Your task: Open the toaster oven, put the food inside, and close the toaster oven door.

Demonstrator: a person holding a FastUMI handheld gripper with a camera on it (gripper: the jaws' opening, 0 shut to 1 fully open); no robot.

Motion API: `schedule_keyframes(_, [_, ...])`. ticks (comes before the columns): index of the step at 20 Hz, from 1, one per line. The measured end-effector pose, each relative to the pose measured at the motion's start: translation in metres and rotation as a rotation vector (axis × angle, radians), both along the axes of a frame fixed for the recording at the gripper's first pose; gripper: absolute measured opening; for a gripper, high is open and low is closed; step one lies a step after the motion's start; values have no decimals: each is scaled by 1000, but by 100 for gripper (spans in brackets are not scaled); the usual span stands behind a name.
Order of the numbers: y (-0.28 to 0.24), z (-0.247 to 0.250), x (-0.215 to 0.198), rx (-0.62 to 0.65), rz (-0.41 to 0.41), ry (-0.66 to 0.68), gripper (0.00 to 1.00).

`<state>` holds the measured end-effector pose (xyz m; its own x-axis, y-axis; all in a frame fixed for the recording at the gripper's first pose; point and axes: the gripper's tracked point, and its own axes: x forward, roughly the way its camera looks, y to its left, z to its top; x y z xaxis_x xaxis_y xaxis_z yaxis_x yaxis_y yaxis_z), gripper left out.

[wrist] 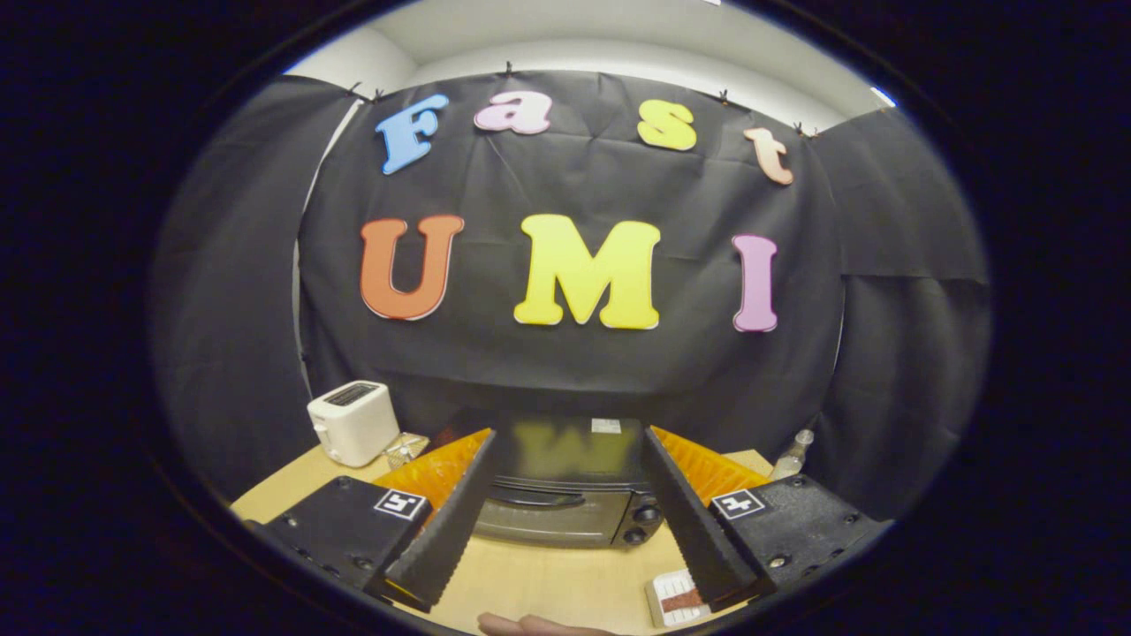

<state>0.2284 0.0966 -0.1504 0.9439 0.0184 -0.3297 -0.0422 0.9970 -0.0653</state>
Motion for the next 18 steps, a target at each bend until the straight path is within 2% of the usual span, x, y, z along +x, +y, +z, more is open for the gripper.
schedule_keyframes(5, [17,-81,53,-35,-7,163,100])
schedule_keyframes(7, [24,-103,64,-45,2,212,100])
schedule_keyframes(9, [19,-121,70,-65,-23,256,100])
schedule_keyframes(12, [25,-131,80,-38,-2,266,100])
schedule_keyframes(16, [36,-138,83,2,66,313,99])
schedule_keyframes(18, [34,-139,81,24,57,309,99])
